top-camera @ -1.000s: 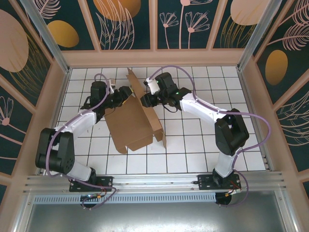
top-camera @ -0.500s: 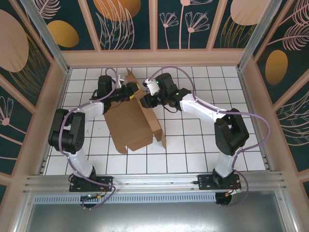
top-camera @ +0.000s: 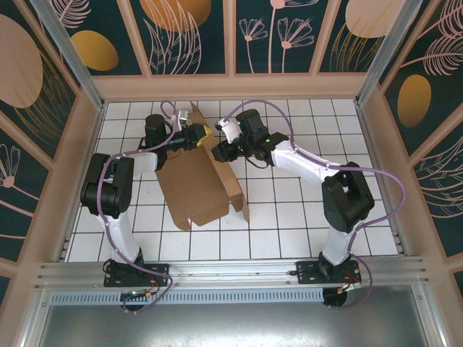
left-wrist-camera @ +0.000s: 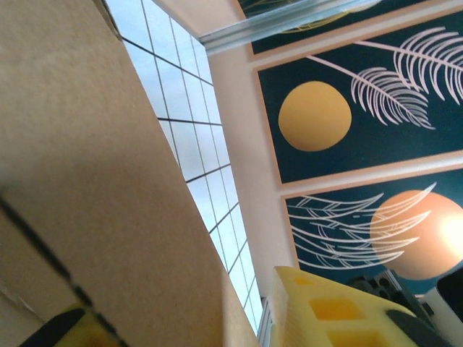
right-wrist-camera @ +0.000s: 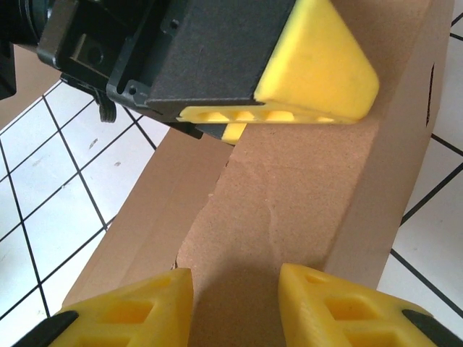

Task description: Fold the paper box

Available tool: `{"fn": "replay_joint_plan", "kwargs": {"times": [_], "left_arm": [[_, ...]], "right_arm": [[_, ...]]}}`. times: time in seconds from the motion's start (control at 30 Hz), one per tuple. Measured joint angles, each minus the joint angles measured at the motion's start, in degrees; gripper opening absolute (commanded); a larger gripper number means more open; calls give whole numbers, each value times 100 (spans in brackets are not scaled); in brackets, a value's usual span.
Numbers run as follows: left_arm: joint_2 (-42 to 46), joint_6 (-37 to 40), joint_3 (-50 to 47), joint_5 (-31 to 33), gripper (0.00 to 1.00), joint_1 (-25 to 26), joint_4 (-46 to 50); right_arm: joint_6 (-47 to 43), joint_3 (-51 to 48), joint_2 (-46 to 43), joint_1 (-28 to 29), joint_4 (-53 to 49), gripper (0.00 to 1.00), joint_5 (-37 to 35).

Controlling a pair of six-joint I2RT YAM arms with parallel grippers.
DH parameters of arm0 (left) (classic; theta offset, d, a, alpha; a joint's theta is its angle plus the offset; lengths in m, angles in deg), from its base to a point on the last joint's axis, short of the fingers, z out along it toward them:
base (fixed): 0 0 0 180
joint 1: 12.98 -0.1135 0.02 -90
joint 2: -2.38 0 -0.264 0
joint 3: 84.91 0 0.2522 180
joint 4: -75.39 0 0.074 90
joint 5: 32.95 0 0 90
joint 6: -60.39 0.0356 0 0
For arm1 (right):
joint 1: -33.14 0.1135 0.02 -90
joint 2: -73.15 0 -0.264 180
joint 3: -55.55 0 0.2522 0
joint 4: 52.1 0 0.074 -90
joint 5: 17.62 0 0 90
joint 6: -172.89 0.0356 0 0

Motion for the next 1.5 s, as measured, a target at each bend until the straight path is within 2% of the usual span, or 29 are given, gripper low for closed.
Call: {"fn": "replay_joint_plan", "kwargs": {"times": [0.1, 0.3, 0.47, 0.57, 0.77, 0.87, 0.97, 1.13, 1.3, 1.5], "left_arm": [[0, 98, -4, -57, 22, -52, 39], [0, 96, -4, -101, 0, -107, 157], [46, -22, -81, 52, 0, -96, 122], [249, -17, -254, 356, 0, -59, 181], [1016, -87, -1054, 1471, 0, -46, 146], [1447, -291, -1528, 2142, 0, -72, -114], [1683, -540, -1886, 2706, 0, -72, -437], [1923, -916, -2426, 3633, 0, 15, -892], [2518, -968, -2837, 4859, 0, 457, -953], [2787, -1344, -3126, 5952, 0, 737, -1224]], "right_arm": [[-15, -59, -35, -22, 50, 38, 0], [-72, -140, -63, -42, 151, 40, 0], [-48, -140, -114, -37, 122, 49, -26], [85, -225, -236, -9, 107, 55, -136], [592, -595, -673, -48, -249, 56, -931], [918, -903, -1054, -76, -332, 56, -1467], [1224, -1252, -1508, -140, -341, 56, -1685], [1558, -1506, -2098, -184, -225, 57, -1722], [1762, -1733, -2514, -184, -11, 53, -1727], [1980, -1775, -2647, -186, 42, 50, -1412]]}}
